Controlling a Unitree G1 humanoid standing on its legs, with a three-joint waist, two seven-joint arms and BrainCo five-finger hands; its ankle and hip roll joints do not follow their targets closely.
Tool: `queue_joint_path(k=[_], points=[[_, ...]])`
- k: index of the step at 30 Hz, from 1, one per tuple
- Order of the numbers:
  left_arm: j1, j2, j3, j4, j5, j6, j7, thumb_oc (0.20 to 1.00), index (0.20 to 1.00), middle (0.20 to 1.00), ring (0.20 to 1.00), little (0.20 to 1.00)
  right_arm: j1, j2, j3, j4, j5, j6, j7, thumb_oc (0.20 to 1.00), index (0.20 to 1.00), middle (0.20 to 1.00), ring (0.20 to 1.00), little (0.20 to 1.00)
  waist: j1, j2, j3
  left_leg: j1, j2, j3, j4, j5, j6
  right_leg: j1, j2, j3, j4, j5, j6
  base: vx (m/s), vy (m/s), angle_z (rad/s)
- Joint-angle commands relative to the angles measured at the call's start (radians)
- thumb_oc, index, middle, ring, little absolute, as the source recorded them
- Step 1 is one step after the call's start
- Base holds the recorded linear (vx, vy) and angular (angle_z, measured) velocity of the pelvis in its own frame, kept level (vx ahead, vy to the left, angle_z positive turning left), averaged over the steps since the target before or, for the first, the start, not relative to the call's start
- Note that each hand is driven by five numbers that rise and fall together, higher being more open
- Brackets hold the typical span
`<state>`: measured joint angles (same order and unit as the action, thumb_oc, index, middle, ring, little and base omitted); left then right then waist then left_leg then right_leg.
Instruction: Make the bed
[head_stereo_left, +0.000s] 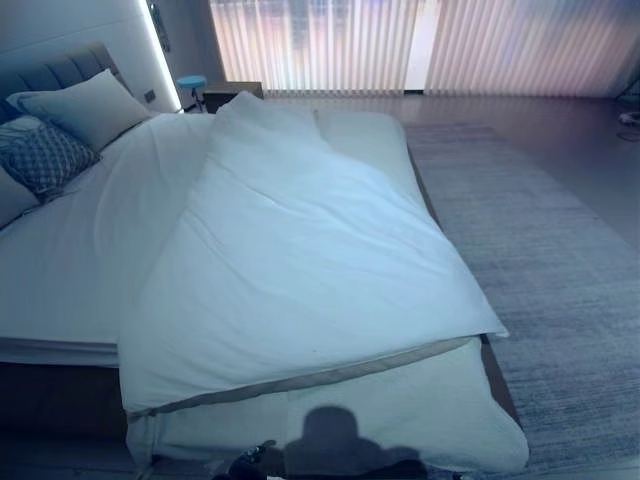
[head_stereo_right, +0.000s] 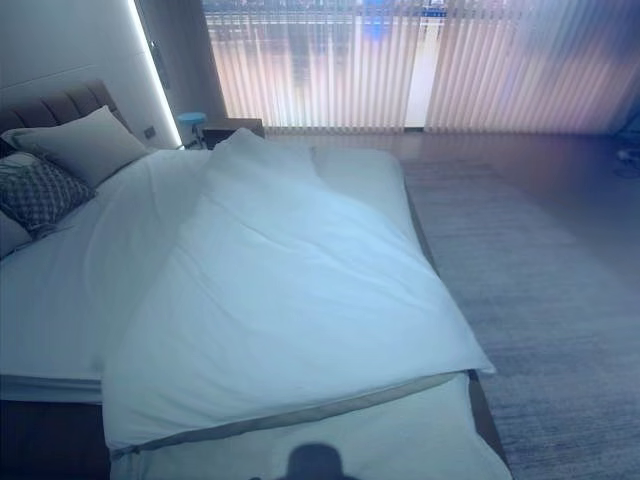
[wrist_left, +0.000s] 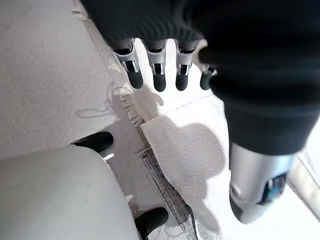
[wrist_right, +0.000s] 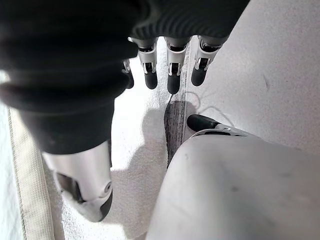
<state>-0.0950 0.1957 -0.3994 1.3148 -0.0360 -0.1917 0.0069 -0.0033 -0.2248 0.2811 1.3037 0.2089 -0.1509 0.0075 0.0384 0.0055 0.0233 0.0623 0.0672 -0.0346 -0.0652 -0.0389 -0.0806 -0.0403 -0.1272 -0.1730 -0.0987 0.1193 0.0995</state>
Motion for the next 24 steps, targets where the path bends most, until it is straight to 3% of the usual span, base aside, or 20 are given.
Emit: queue_joint_path(k=[1,9,10,14,17,19,20,24], points=[[-0.05,-0.038,0.059,0.073,-0.039,-0.028,-0.013,1.0,1.0,1.0,1.0,1.0,-0.042,0.018,0.0,0.036,0.012,-0.019,0.0,1.0,1.0,1.0,1.0,1.0,-0.015,-0.035,0.002,-0.032,-0.063,-0.026,-0.022,0.026,0.052,0.012,-0.003,0.007,0.011,-0.003,0.035,0.05,0.019,-0.02],[-0.055,-0.046,0.098,0.047,-0.156,-0.035,-0.016,1.0,1.0,1.0,1.0,1.0,-0.036,0.013,-0.004,0.021,0.029,-0.028,-0.004,1.0,1.0,1.0,1.0,1.0,-0.024,-0.036,0.019,-0.025,-0.062,-0.012,-0.022,0.02,0.053,0.011,0.003,0.016,0.011,-0.01,0.032,0.01,0.002,-0.02],[-0.074,-0.054,0.123,0.022,-0.254,-0.04,-0.019,1.0,1.0,1.0,1.0,1.0,-0.045,0.009,-0.002,0.011,0.041,-0.033,-0.009,1.0,1.0,1.0,1.0,1.0,-0.03,-0.038,0.047,-0.032,-0.058,-0.007,-0.022,0.024,0.054,-0.008,0.007,0.02,0.031,-0.013,0.027,-0.04,-0.01,-0.01],[-0.115,-0.061,0.144,-0.01,-0.383,-0.04,-0.024,1.0,1.0,1.0,1.0,1.0,-0.065,0.0,0.005,-0.013,0.058,-0.037,-0.019,1.0,1.0,1.0,1.0,1.0,-0.039,-0.042,0.098,-0.058,-0.052,-0.002,-0.016,0.037,0.057,-0.076,0.011,0.034,0.115,-0.032,0.019,-0.13,-0.009,-0.05],[-0.202,-0.071,0.195,-0.069,-0.596,-0.057,0.002,1.0,1.0,1.0,1.0,1.0,-0.104,-0.009,0.02,-0.078,0.093,-0.048,-0.046,1.0,1.0,1.0,1.0,1.0,-0.056,-0.056,0.176,-0.147,-0.058,0.007,0.055,0.033,0.059,-0.173,0.009,0.05,0.195,-0.047,0.019,-0.2,0.011,-0.15],[-0.222,-0.075,0.207,-0.081,-0.636,-0.057,0.011,1.0,1.0,1.0,1.0,1.0,-0.115,-0.013,0.024,-0.098,0.098,-0.05,-0.051,1.0,1.0,1.0,1.0,1.0,-0.061,-0.059,0.191,-0.175,-0.063,0.012,0.08,0.029,0.059,-0.196,0.008,0.054,0.211,-0.048,0.021,-0.17,0.029,-0.07],[-0.275,-0.082,0.235,-0.123,-0.744,-0.071,0.031,1.0,1.0,1.0,1.0,1.0,-0.14,-0.026,0.033,-0.14,0.116,-0.052,-0.063,1.0,1.0,1.0,1.0,1.0,-0.067,-0.067,0.234,-0.234,-0.076,0.02,0.139,0.02,0.059,-0.252,0.004,0.063,0.261,-0.046,0.023,-0.14,0.034,-0.08],[-0.346,-0.086,0.257,-0.169,-0.827,-0.079,0.066,1.0,1.0,1.0,1.0,1.0,-0.159,-0.041,0.036,-0.203,0.134,-0.056,-0.076,1.0,1.0,1.0,1.0,1.0,-0.084,-0.074,0.267,-0.337,-0.09,0.028,0.225,0.009,0.051,-0.339,-0.012,0.068,0.322,-0.05,0.027,-0.18,0.042,-0.1]])
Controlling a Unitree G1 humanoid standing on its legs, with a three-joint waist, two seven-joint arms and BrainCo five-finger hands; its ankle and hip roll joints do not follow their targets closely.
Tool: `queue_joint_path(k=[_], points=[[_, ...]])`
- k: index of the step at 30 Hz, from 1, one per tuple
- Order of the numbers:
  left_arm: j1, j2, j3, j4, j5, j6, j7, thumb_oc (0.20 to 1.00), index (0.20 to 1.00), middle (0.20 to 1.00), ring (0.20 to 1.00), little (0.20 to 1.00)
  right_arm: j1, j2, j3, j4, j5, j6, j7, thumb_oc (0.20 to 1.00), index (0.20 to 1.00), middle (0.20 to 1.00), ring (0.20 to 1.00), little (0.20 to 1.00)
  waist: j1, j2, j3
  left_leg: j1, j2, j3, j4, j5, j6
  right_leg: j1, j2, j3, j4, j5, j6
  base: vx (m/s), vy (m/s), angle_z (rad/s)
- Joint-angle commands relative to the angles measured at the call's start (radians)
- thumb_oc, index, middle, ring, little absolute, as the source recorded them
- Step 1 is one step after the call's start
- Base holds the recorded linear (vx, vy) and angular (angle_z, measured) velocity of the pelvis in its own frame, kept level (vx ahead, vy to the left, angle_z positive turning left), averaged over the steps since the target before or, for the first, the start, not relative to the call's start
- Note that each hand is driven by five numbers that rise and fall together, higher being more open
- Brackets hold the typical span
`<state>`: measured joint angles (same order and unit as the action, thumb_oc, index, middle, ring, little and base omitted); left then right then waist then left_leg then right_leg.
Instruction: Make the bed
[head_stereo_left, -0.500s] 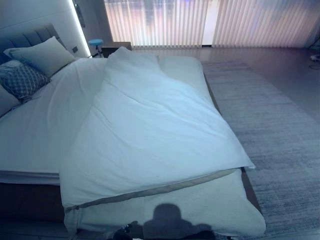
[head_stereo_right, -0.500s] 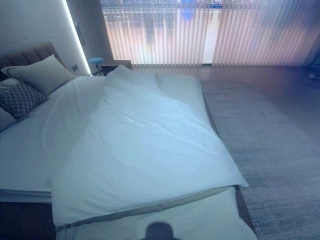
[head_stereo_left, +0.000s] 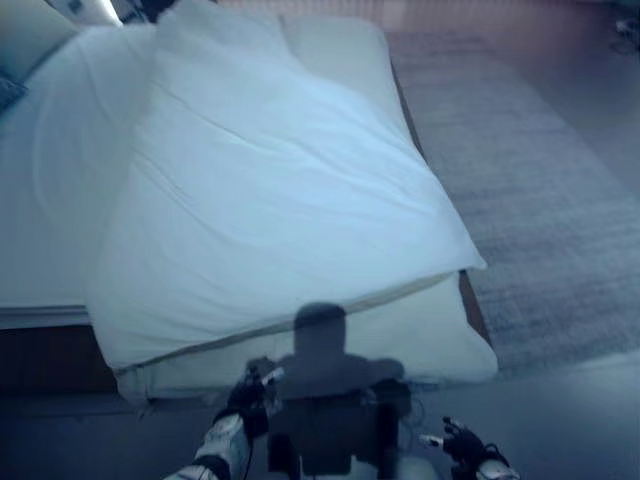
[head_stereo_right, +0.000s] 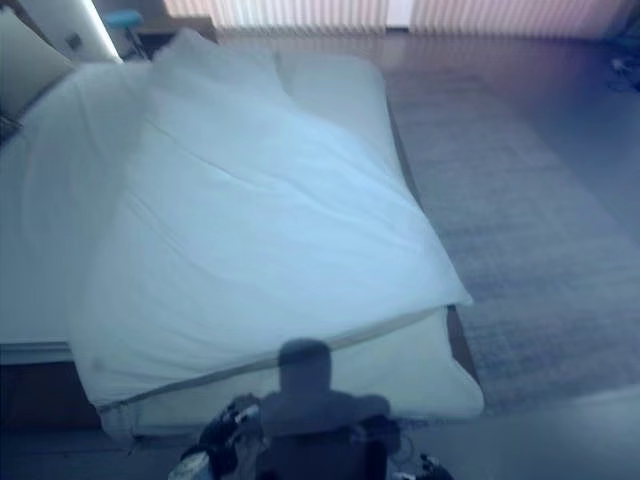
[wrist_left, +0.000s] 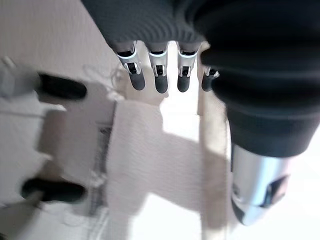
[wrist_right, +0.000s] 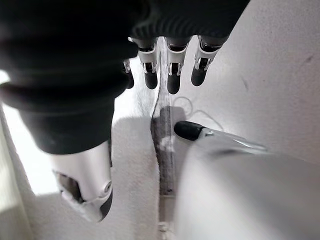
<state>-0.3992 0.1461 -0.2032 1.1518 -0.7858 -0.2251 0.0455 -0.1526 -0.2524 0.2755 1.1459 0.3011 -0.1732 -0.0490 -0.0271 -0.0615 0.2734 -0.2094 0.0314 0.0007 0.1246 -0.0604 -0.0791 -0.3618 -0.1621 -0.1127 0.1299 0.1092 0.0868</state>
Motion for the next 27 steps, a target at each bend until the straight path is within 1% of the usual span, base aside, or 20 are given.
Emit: queue_joint_path(k=[1,3,4,7,9,10,12,13,14,18,23,24,27], points=[[-0.089,-0.031,0.073,-0.023,-0.112,-0.047,0.042,1.0,1.0,1.0,1.0,1.0,-0.016,-0.023,0.046,-0.092,0.051,-0.036,-0.025,1.0,1.0,1.0,1.0,1.0,-0.027,-0.011,0.038,-0.121,-0.06,-0.008,0.076,0.029,0.045,-0.066,0.018,0.013,0.129,-0.04,0.039,-0.12,0.009,0.12],[-0.103,-0.032,0.087,-0.019,-0.134,-0.05,0.05,1.0,1.0,1.0,1.0,1.0,-0.018,-0.023,0.046,-0.102,0.057,-0.038,-0.029,1.0,1.0,1.0,1.0,1.0,-0.03,-0.012,0.037,-0.151,-0.062,-0.005,0.094,0.027,0.044,-0.091,0.014,0.01,0.143,-0.043,0.04,-0.1,0.002,0.02],[-0.133,-0.035,0.109,-0.052,-0.186,-0.057,0.066,1.0,1.0,1.0,1.0,1.0,-0.025,-0.024,0.052,-0.142,0.076,-0.04,-0.031,1.0,1.0,1.0,1.0,1.0,-0.034,-0.017,0.042,-0.2,-0.06,-0.005,0.129,0.023,0.043,-0.134,0.009,0.01,0.165,-0.042,0.039,-0.08,-0.003,-0.01],[-0.164,-0.036,0.124,-0.062,-0.211,-0.064,0.085,1.0,1.0,1.0,1.0,1.0,-0.023,-0.033,0.061,-0.188,0.076,-0.043,-0.034,1.0,1.0,1.0,1.0,1.0,-0.038,-0.019,0.048,-0.245,-0.063,-0.003,0.17,0.014,0.041,-0.171,0.006,0.014,0.194,-0.051,0.039,-0.07,0.011,0.0],[-0.193,-0.023,0.141,-0.067,-0.239,-0.068,0.097,1.0,1.0,1.0,1.0,1.0,-0.019,-0.037,0.066,-0.245,0.085,-0.051,-0.034,1.0,1.0,1.0,1.0,1.0,-0.049,-0.025,0.059,-0.281,-0.063,0.0,0.211,-0.001,0.04,-0.202,-0.002,0.02,0.226,-0.056,0.04,-0.08,0.037,-0.02],[-0.224,-0.013,0.169,-0.051,-0.261,-0.075,0.113,1.0,1.0,1.0,1.0,1.0,-0.019,-0.044,0.07,-0.28,0.091,-0.058,-0.039,1.0,1.0,1.0,1.0,1.0,-0.059,-0.028,0.057,-0.322,-0.06,0.009,0.248,-0.014,0.039,-0.244,-0.005,0.03,0.261,-0.064,0.042,-0.08,0.04,-0.03],[-0.242,-0.007,0.181,-0.047,-0.275,-0.079,0.121,1.0,1.0,1.0,1.0,1.0,-0.017,-0.047,0.074,-0.295,0.091,-0.06,-0.039,1.0,1.0,1.0,1.0,1.0,-0.064,-0.03,0.055,-0.338,-0.056,0.012,0.261,-0.02,0.039,-0.266,-0.006,0.03,0.278,-0.068,0.043,-0.05,0.04,-0.06],[-0.279,0.005,0.204,-0.033,-0.301,-0.08,0.126,1.0,1.0,1.0,1.0,1.0,-0.016,-0.054,0.084,-0.316,0.091,-0.062,-0.035,1.0,1.0,1.0,1.0,1.0,-0.074,-0.037,0.053,-0.37,-0.055,0.019,0.289,-0.03,0.039,-0.292,-0.01,0.035,0.299,-0.07,0.045,-0.05,0.036,-0.08],[-0.28,0.006,0.205,-0.031,-0.302,-0.08,0.125,1.0,1.0,1.0,1.0,1.0,-0.016,-0.054,0.084,-0.317,0.091,-0.062,-0.035,1.0,1.0,1.0,1.0,1.0,-0.074,-0.037,0.052,-0.374,-0.055,0.019,0.292,-0.031,0.04,-0.296,-0.011,0.035,0.301,-0.071,0.045,-0.04,0.032,-0.08],[-0.367,0.044,0.254,-0.016,-0.354,-0.089,0.138,1.0,1.0,1.0,1.0,1.0,-0.011,-0.075,0.1,-0.369,0.098,-0.067,-0.029,1.0,1.0,1.0,1.0,1.0,-0.095,-0.052,0.042,-0.422,-0.047,0.028,0.315,-0.04,0.039,-0.34,-0.003,0.044,0.306,-0.068,0.049,-0.02,0.025,-0.06],[-0.407,0.071,0.264,0.0,-0.358,-0.09,0.139,1.0,1.0,1.0,1.0,1.0,-0.007,-0.082,0.104,-0.391,0.103,-0.074,-0.027,1.0,1.0,1.0,1.0,1.0,-0.103,-0.057,0.042,-0.443,-0.046,0.027,0.32,-0.039,0.04,-0.357,0.0,0.048,0.304,-0.067,0.047,-0.01,0.012,-0.11],[-0.449,0.082,0.265,-0.009,-0.369,-0.103,0.147,1.0,1.0,1.0,1.0,1.0,-0.008,-0.082,0.109,-0.39,0.106,-0.076,-0.027,1.0,1.0,1.0,1.0,1.0,-0.106,-0.062,0.044,-0.453,-0.046,0.027,0.321,-0.037,0.039,-0.364,0.003,0.052,0.298,-0.065,0.047,0.0,0.009,-0.09],[-0.477,0.091,0.264,-0.005,-0.374,-0.108,0.151,1.0,1.0,1.0,1.0,1.0,-0.009,-0.081,0.115,-0.389,0.106,-0.078,-0.025,1.0,1.0,1.0,1.0,1.0,-0.109,-0.064,0.044,-0.461,-0.045,0.025,0.325,-0.037,0.039,-0.369,0.004,0.051,0.295,-0.063,0.047,0.0,0.007,0.01]])
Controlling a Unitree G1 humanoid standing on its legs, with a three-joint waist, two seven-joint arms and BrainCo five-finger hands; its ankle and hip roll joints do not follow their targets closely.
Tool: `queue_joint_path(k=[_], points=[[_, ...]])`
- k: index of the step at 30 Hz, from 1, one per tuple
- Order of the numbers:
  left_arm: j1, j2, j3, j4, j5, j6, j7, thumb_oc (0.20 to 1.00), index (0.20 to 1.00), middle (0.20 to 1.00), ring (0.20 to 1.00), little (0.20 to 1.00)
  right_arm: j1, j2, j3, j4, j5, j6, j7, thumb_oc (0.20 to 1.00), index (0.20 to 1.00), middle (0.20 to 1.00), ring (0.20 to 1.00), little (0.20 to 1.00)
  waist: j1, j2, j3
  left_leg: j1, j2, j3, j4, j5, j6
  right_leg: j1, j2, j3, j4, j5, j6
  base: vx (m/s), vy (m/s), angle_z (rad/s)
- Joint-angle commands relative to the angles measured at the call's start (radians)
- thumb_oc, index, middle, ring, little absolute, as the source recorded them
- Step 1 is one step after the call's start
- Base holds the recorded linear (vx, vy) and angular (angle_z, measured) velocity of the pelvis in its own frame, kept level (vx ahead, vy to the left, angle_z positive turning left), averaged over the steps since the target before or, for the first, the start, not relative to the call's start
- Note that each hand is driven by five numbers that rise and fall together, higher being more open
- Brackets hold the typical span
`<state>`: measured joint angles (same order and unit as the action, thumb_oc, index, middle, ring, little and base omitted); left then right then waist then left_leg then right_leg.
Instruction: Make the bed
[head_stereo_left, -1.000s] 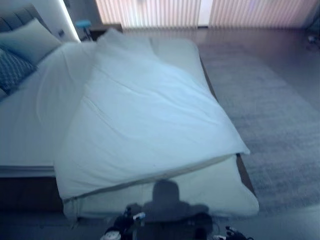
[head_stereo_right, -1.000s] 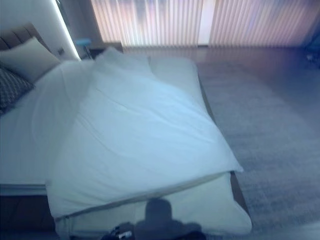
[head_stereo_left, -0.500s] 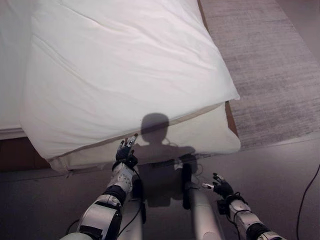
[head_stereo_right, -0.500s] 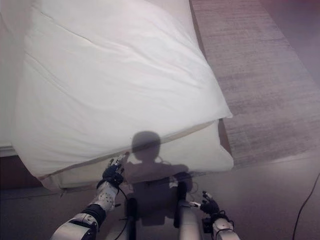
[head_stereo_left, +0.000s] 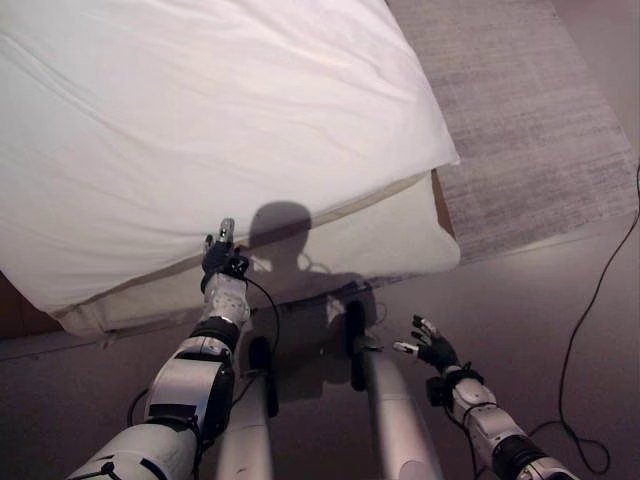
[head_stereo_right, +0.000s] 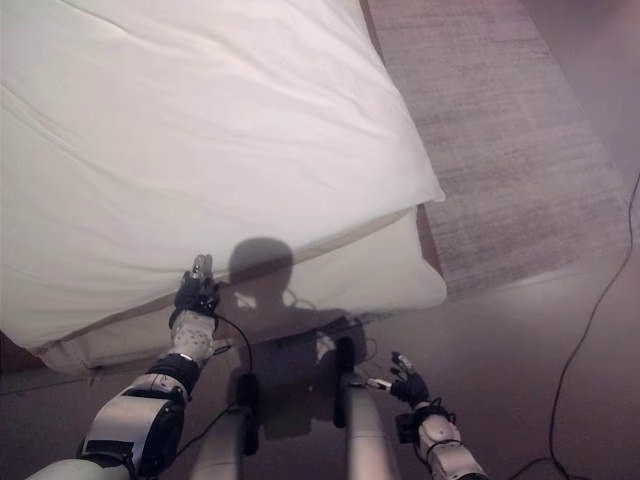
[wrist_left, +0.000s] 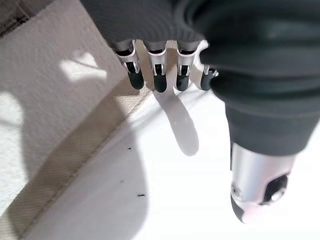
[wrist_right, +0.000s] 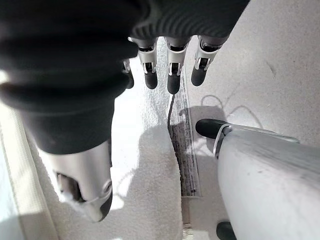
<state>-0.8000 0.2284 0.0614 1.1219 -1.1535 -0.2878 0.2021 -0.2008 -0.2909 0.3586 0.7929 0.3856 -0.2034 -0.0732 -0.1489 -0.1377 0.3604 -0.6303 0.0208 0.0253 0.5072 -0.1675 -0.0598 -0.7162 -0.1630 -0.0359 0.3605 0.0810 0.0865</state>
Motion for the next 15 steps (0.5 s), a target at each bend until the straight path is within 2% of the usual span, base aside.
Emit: queue_joint_path(k=[1,5,6,7,8,9,15], points=[[-0.077,0.01,0.0,0.026,-0.007,-0.045,-0.006,1.0,1.0,1.0,1.0,1.0,0.038,-0.042,0.032,-0.036,0.022,-0.048,-0.001,1.0,1.0,1.0,1.0,1.0,0.013,0.012,-0.043,-0.041,-0.034,0.0,-0.057,0.07,0.019,-0.015,0.005,-0.026,0.065,-0.035,0.047,0.0,0.0,0.0],[-0.109,0.012,-0.004,0.012,-0.016,-0.057,0.0,1.0,1.0,1.0,1.0,1.0,0.043,-0.04,0.039,-0.027,0.017,-0.048,0.002,1.0,1.0,1.0,1.0,1.0,0.011,0.008,-0.048,-0.046,-0.035,-0.001,-0.056,0.07,0.019,-0.02,0.008,-0.025,0.06,-0.033,0.047,0.0,0.0,0.0],[-0.12,-0.001,-0.008,-0.032,-0.03,-0.08,-0.001,0.705,0.705,0.705,0.705,0.705,0.053,-0.036,0.044,-0.03,0.01,-0.049,0.003,1.0,1.0,1.0,1.0,1.0,0.01,0.006,-0.05,-0.043,-0.037,-0.002,-0.06,0.071,0.019,-0.018,0.009,-0.02,0.05,-0.026,0.046,0.0,0.0,0.0],[-0.119,-0.002,-0.008,-0.033,-0.03,-0.081,0.001,0.558,0.558,0.558,0.558,0.558,0.054,-0.036,0.044,-0.03,0.01,-0.049,0.003,1.0,1.0,1.0,1.0,1.0,0.01,0.006,-0.05,-0.042,-0.037,-0.002,-0.061,0.071,0.019,-0.018,0.01,-0.02,0.049,-0.025,0.046,0.0,0.0,0.0],[-0.12,-0.01,-0.009,-0.047,-0.038,-0.09,0.003,0.288,0.288,0.288,0.288,0.288,0.057,-0.033,0.046,-0.024,0.008,-0.049,0.003,1.0,1.0,1.0,1.0,1.0,0.013,0.004,-0.051,-0.038,-0.037,-0.001,-0.062,0.07,0.019,-0.013,0.01,-0.018,0.042,-0.023,0.046,0.0,0.0,0.0],[-0.119,-0.01,-0.009,-0.047,-0.038,-0.091,0.003,0.2,0.2,0.2,0.2,0.2,0.057,-0.033,0.046,-0.024,0.008,-0.049,0.003,1.0,1.0,1.0,1.0,1.0,0.013,0.004,-0.051,-0.038,-0.037,-0.001,-0.063,0.07,0.019,-0.012,0.011,-0.018,0.041,-0.023,0.046,0.0,0.0,0.0],[-0.12,-0.03,-0.013,-0.079,-0.056,-0.116,0.005,0.2,0.2,0.2,0.2,0.2,0.059,-0.027,0.056,-0.028,0.01,-0.049,0.005,1.0,1.0,1.0,1.0,1.0,0.016,0.0,-0.045,-0.02,-0.04,0.0,-0.077,0.074,0.02,0.006,0.014,-0.016,0.023,-0.015,0.044,0.0,0.0,-0.01]])
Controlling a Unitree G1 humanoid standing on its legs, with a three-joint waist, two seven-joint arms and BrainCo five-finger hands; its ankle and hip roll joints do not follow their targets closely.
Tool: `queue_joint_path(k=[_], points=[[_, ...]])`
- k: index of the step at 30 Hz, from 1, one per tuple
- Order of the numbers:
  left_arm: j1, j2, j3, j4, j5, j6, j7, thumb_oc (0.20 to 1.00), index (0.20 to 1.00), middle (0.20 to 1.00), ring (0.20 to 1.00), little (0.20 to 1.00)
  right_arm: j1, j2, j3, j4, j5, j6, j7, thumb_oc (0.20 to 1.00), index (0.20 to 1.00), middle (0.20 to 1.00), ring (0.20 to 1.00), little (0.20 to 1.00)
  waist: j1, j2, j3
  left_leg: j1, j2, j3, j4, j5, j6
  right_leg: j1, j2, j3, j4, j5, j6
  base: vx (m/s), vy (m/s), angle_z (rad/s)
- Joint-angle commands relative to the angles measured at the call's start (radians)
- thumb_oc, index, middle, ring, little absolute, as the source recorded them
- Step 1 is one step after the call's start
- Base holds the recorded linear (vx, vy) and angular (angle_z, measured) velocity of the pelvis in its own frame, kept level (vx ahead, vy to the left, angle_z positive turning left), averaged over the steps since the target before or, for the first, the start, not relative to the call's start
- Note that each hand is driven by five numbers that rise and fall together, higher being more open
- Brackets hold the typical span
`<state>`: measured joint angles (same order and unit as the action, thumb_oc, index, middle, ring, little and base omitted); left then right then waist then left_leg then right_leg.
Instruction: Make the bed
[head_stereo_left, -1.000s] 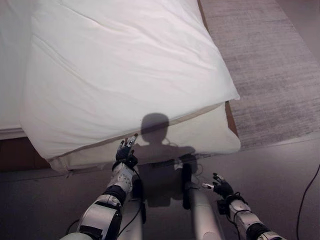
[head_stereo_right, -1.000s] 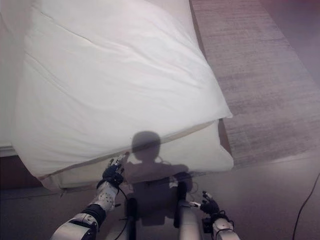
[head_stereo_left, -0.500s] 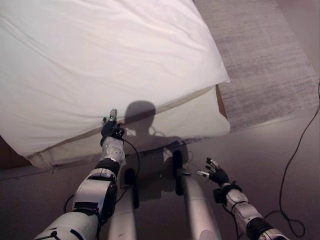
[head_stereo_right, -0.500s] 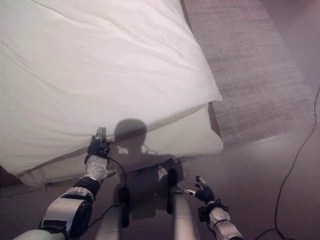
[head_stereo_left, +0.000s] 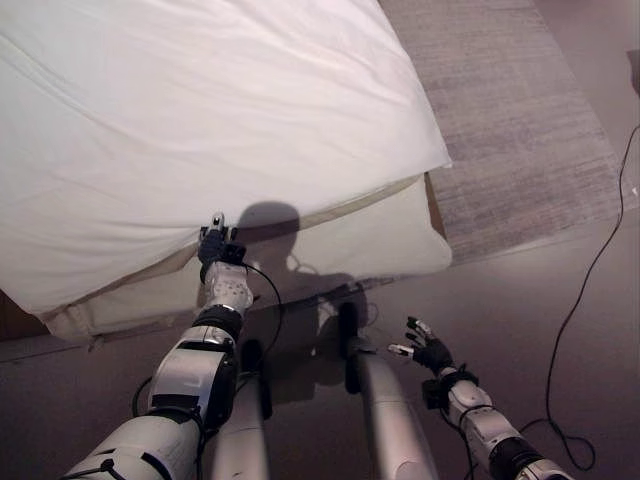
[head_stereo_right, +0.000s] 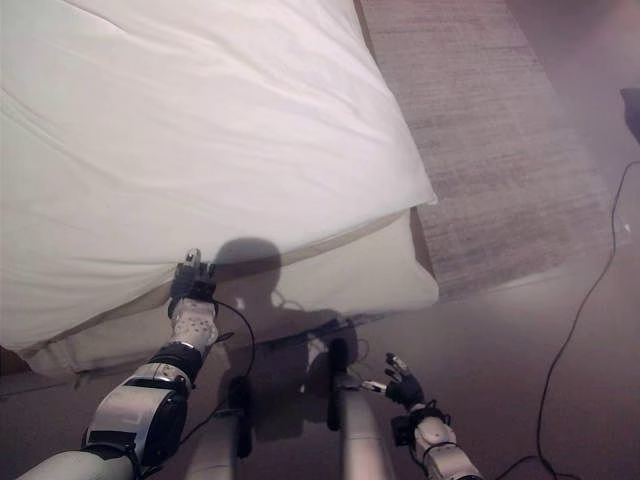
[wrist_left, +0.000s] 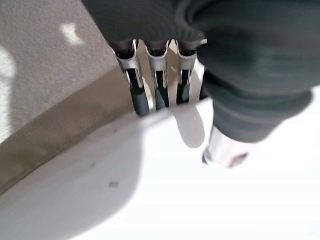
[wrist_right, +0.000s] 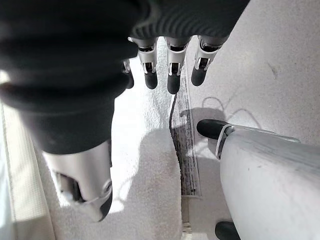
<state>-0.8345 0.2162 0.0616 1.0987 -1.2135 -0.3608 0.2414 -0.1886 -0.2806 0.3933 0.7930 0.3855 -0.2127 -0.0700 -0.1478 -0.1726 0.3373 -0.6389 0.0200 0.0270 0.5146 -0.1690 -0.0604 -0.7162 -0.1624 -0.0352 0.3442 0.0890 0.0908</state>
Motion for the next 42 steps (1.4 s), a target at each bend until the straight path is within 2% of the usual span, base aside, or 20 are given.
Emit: queue_joint_path(k=[1,12,14,16,18,19,21,23,24,26,31,33,42], points=[[-0.084,-0.022,-0.013,-0.066,-0.002,-0.048,-0.034,0.2,0.2,0.2,0.2,0.2,0.044,-0.036,0.025,-0.027,0.012,-0.039,0.001,1.0,1.0,1.0,1.0,1.0,0.016,0.034,-0.019,-0.005,-0.039,0.002,-0.089,0.077,0.021,0.011,0.015,-0.016,0.032,-0.02,0.04,0.0,0.0,0.0],[-0.037,-0.116,-0.055,-0.282,-0.08,-0.116,-0.052,0.2,0.2,0.2,0.2,0.2,0.045,-0.001,0.025,-0.065,0.112,-0.044,0.01,1.0,1.0,1.0,1.0,1.0,0.034,0.038,0.014,0.03,-0.044,0.001,-0.117,0.092,0.025,0.051,0.018,-0.015,0.005,-0.012,0.039,0.0,-0.001,0.0],[-0.017,-0.146,-0.087,-0.382,-0.094,-0.138,-0.054,0.2,0.2,0.2,0.2,0.2,0.039,0.01,0.028,-0.085,0.145,-0.049,0.011,1.0,1.0,1.0,1.0,1.0,0.043,0.042,0.031,0.04,-0.05,-0.006,-0.126,0.098,0.028,0.064,0.016,-0.019,-0.003,-0.009,0.038,-0.02,-0.012,-0.04],[0.013,-0.164,-0.115,-0.454,-0.1,-0.149,-0.063,0.2,0.2,0.2,0.2,0.2,0.027,0.031,0.023,-0.095,0.238,-0.052,0.034,1.0,1.0,1.0,1.0,1.0,0.054,0.051,0.045,0.047,-0.053,-0.009,-0.13,0.101,0.029,0.075,0.013,-0.025,-0.009,-0.006,0.038,0.0,0.0,0.0],[0.014,-0.164,-0.115,-0.455,-0.099,-0.149,-0.062,0.2,0.2,0.2,0.2,0.2,0.027,0.031,0.023,-0.095,0.238,-0.052,0.034,1.0,1.0,1.0,1.0,1.0,0.054,0.051,0.043,0.046,-0.054,-0.009,-0.131,0.102,0.029,0.074,0.013,-0.025,-0.01,-0.005,0.038,0.0,0.0,0.0],[0.054,-0.183,-0.146,-0.544,-0.114,-0.161,-0.075,0.2,0.2,0.2,0.2,0.2,0.004,0.054,0.033,-0.121,0.338,-0.054,0.059,1.0,1.0,1.0,1.0,1.0,0.07,0.063,0.063,0.058,-0.059,-0.014,-0.142,0.103,0.032,0.088,0.012,-0.03,-0.015,-0.007,0.038,0.0,0.0,0.0],[0.086,-0.192,-0.177,-0.606,-0.123,-0.163,-0.083,0.2,0.2,0.2,0.2,0.2,-0.028,0.075,0.044,-0.12,0.429,-0.051,0.08,1.0,1.0,1.0,1.0,1.0,0.084,0.072,0.078,0.068,-0.066,-0.018,-0.15,0.108,0.034,0.101,0.009,-0.031,-0.021,-0.003,0.039,-0.01,0.009,0.03],[0.095,-0.194,-0.19,-0.632,-0.126,-0.162,-0.089,0.2,0.2,0.2,0.2,0.2,-0.043,0.082,0.045,-0.111,0.449,-0.051,0.078,1.0,1.0,1.0,1.0,1.0,0.088,0.074,0.08,0.067,-0.069,-0.018,-0.155,0.116,0.036,0.1,0.007,-0.032,-0.026,0.003,0.039,-0.01,0.01,0.08],[0.122,-0.19,-0.214,-0.704,-0.131,-0.166,-0.108,0.2,0.2,0.2,0.2,0.2,-0.077,0.111,0.049,-0.108,0.555,-0.049,0.11,1.0,1.0,1.0,1.0,1.0,0.106,0.085,0.095,0.077,-0.072,-0.021,-0.16,0.119,0.039,0.112,0.004,-0.037,-0.027,0.003,0.039,0.0,-0.001,0.06],[0.151,-0.187,-0.236,-0.778,-0.144,-0.17,-0.129,0.2,0.2,0.2,0.2,0.2,-0.127,0.136,0.06,-0.082,0.611,-0.045,0.106,1.0,1.0,1.0,1.0,1.0,0.125,0.094,0.111,0.088,-0.076,-0.027,-0.167,0.118,0.041,0.124,0.001,-0.044,-0.025,-0.001,0.038,-0.01,0.002,0.13],[0.179,-0.176,-0.245,-0.812,-0.146,-0.178,-0.121,0.2,0.2,0.2,0.2,0.2,-0.146,0.141,0.07,-0.09,0.625,-0.048,0.102,1.0,1.0,1.0,1.0,1.0,0.138,0.095,0.126,0.099,-0.081,-0.03,-0.174,0.122,0.043,0.138,-0.001,-0.05,-0.029,-0.003,0.036,0.0,0.0,0.13],[0.189,-0.167,-0.25,-0.81,-0.14,-0.177,-0.117,1.0,1.0,1.0,1.0,1.0,-0.144,0.136,0.067,-0.102,0.623,-0.048,0.1,1.0,1.0,1.0,1.0,1.0,0.139,0.093,0.13,0.102,-0.082,-0.028,-0.183,0.129,0.046,0.136,-0.003,-0.049,-0.032,0.003,0.036,0.0,0.014,0.05],[0.266,-0.149,-0.224,-0.779,-0.103,-0.158,-0.085,1.0,1.0,1.0,1.0,1.0,-0.098,0.097,0.011,-0.105,0.555,-0.058,0.069,1.0,1.0,1.0,1.0,1.0,0.137,0.093,0.147,0.1,-0.079,-0.024,-0.173,0.127,0.049,0.136,-0.006,-0.055,-0.028,-0.001,0.034,0.0,0.001,0.01]])
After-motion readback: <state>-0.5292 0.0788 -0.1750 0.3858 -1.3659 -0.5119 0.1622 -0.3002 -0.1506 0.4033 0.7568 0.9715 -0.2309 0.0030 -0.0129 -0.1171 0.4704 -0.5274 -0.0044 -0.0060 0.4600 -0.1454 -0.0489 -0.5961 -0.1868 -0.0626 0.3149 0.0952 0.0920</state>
